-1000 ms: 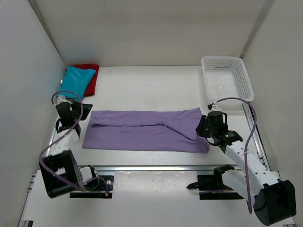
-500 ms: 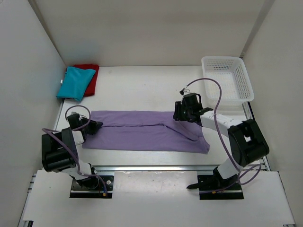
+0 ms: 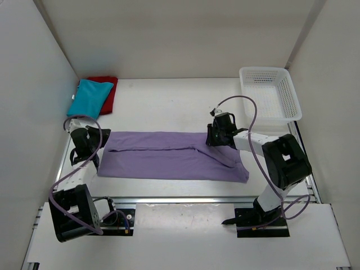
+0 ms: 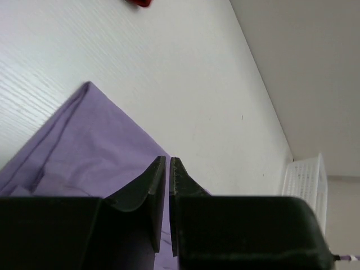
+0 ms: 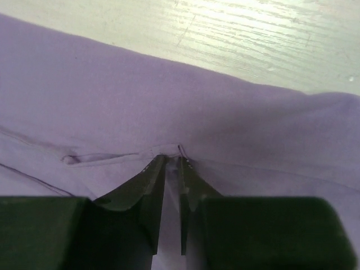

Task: Fold and stack the t-shirts
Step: Fold the other side of the tshirt into a rectangle

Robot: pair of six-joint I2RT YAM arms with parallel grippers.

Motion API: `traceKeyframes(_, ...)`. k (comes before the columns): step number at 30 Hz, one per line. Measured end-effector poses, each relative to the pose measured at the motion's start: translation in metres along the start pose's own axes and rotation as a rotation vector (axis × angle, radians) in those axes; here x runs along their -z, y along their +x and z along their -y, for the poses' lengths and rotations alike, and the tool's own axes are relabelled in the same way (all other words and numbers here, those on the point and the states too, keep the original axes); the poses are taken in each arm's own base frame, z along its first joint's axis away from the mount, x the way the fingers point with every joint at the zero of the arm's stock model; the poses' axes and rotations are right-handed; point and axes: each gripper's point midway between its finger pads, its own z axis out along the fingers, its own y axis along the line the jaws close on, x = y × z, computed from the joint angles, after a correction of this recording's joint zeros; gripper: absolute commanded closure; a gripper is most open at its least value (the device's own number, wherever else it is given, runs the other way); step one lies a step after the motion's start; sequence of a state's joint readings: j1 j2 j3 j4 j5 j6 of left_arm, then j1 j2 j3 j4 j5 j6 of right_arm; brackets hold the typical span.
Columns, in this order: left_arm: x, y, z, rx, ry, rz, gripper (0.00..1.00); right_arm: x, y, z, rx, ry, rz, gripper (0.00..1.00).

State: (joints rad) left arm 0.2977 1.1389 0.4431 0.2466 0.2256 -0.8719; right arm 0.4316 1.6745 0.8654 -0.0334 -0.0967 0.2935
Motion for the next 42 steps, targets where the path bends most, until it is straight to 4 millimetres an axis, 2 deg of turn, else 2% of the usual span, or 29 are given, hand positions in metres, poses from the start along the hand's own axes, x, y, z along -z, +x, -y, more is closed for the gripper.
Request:
traceKeyframes(3, -0.006, 0.023, 0.007, -0.04, 0.012, -0.068, 0.82, -0.001, 0.002, -0.002, 0.002, -0.002, -0.006, 0.97)
traceKeyframes(8, -0.007, 0.094, 0.017, -0.109, 0.038, -0.26, 0.83, 0.011, 0.001, -0.014, 0.01, -0.011, 0.024, 1.0)
traceKeyframes(11, -0.001, 0.124, 0.032, -0.149, 0.087, -0.332, 0.83, 0.031, 0.004, -0.034, 0.038, -0.036, 0.05, 1.0)
traceKeyframes(14, 0.003, 0.143, 0.042, -0.173, 0.122, -0.377, 0.83, 0.046, 0.01, -0.056, 0.058, -0.073, 0.06, 1.0)
traceKeyframes(17, 0.004, 0.153, 0.045, -0.178, 0.135, -0.397, 0.83, 0.053, 0.026, -0.07, 0.061, -0.093, 0.037, 1.0)
traceKeyframes(19, 0.004, 0.155, 0.045, -0.175, 0.139, -0.401, 0.83, 0.056, 0.041, -0.078, 0.056, -0.098, 0.007, 0.89)
traceKeyframes(22, 0.004, 0.155, 0.046, -0.161, 0.143, -0.398, 0.83, 0.061, 0.059, -0.086, 0.05, -0.106, -0.029, 0.83)
traceKeyframes(26, 0.003, 0.153, 0.048, -0.151, 0.147, -0.39, 0.82, 0.075, 0.07, -0.098, 0.076, -0.137, -0.054, 0.81)
traceKeyframes(28, 0.003, 0.153, 0.048, -0.149, 0.149, -0.388, 0.82, 0.086, 0.065, -0.099, 0.082, -0.143, -0.032, 0.83)
traceKeyframes(30, 0.004, 0.154, 0.05, -0.152, 0.154, -0.39, 0.82, 0.098, 0.048, -0.094, 0.059, -0.15, 0.022, 0.89)
traceKeyframes(31, 0.005, 0.157, 0.052, -0.156, 0.16, -0.395, 0.82, 0.103, 0.034, -0.085, 0.026, -0.144, 0.065, 0.93)
traceKeyframes(33, 0.008, 0.165, 0.056, -0.167, 0.175, -0.413, 0.83, 0.105, 0.015, -0.054, -0.043, -0.086, 0.128, 0.96)
traceKeyframes(35, 0.01, 0.177, 0.06, -0.182, 0.188, -0.443, 0.82, 0.1, 0.012, -0.019, -0.106, -0.005, 0.145, 0.97)
traceKeyframes(37, 0.014, 0.195, 0.062, -0.206, 0.2, -0.486, 0.83, 0.093, 0.03, 0.008, -0.146, 0.058, 0.116, 0.95)
traceKeyframes(39, 0.021, 0.219, 0.066, -0.246, 0.216, -0.543, 0.82, 0.087, 0.058, 0.028, -0.176, 0.104, 0.052, 0.93)
traceKeyframes(42, 0.037, 0.256, 0.083, -0.318, 0.274, -0.628, 0.81, 0.083, 0.082, 0.043, -0.205, 0.136, -0.012, 0.92)
